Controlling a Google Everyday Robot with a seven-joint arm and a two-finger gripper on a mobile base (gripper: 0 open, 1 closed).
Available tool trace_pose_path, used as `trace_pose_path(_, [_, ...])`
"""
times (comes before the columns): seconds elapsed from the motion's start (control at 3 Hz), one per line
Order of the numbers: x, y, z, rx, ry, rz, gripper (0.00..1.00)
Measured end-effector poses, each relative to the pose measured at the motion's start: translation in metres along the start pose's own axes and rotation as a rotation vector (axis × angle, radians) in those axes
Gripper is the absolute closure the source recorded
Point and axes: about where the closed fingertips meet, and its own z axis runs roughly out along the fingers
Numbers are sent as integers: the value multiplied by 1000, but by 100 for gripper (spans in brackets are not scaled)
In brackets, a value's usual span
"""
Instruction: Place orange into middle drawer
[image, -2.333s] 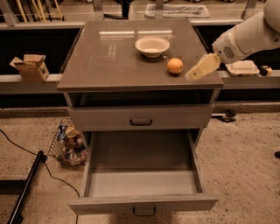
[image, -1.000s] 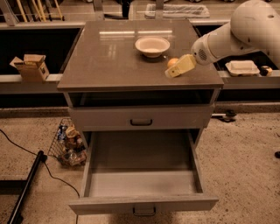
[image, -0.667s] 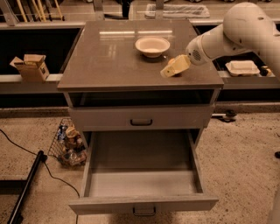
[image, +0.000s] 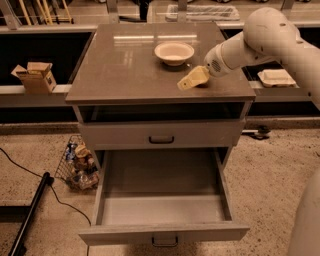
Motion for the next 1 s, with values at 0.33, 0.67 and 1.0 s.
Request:
trace_pose_path(0.33, [4, 2, 6, -16, 11, 7, 38])
trace_pose_path(0.67, [6, 2, 7, -19, 12, 8, 61])
trace_pose_path(1.0, [4, 7, -14, -8, -22, -12, 85])
